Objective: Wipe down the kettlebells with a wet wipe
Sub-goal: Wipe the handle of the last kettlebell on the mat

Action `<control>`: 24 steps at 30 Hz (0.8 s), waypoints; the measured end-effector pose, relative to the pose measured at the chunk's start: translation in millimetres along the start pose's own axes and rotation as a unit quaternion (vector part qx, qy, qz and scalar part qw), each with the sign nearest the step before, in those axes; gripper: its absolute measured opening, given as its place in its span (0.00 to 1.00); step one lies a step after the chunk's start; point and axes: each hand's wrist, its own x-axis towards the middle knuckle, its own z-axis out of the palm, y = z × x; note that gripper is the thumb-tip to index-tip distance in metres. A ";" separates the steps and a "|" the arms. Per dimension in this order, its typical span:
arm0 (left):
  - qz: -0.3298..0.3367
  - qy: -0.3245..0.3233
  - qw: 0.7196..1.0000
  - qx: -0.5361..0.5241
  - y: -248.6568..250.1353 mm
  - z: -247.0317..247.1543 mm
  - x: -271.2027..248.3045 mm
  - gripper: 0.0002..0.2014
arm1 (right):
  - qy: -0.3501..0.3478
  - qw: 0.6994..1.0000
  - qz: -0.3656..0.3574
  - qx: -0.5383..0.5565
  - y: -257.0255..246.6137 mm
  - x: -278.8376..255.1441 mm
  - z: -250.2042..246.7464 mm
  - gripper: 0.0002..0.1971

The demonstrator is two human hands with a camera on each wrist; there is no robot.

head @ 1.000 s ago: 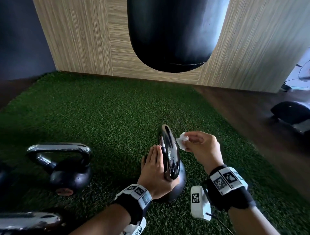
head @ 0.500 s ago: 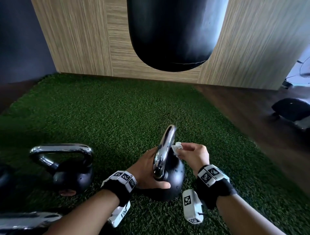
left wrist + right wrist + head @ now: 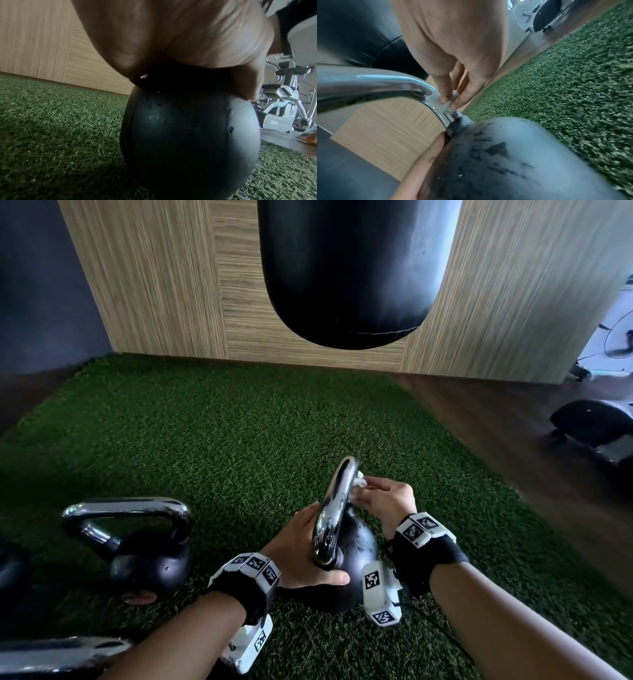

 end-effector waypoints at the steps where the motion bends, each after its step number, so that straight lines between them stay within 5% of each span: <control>1: 0.001 -0.004 1.000 -0.004 0.7 0.1 -0.2 0.56 | -0.006 1.000 0.013 0.002 0.3 -2.2 0.2 0.17; 4: 0.064 -0.005 0.998 -0.020 0.1 3.6 3.4 0.46 | -0.005 1.000 -0.012 -0.025 -7.1 -3.2 -1.1 0.19; 7: 0.047 -0.028 0.998 -0.039 -2.2 4.2 4.3 0.45 | 0.039 0.989 -0.114 -0.088 -19.3 -5.0 -0.3 0.16; 11: 0.019 -0.016 0.998 -0.057 -4.8 2.9 3.4 0.55 | 0.061 0.924 -0.308 -0.217 -20.9 -20.9 -2.9 0.14; 13: 0.048 -0.037 0.998 -0.034 -5.7 1.9 3.7 0.51 | 0.046 0.899 -0.361 -0.241 -22.9 -24.7 -8.5 0.14; 20: 0.087 -0.020 0.996 -0.024 -10.3 5.4 6.1 0.40 | -0.020 0.894 -0.381 -0.237 -38.6 -38.9 -12.5 0.11; 24: 0.077 0.002 0.993 -0.093 -20.2 9.1 5.9 0.51 | -0.091 0.860 -0.442 -0.238 -28.7 -63.2 -21.7 0.13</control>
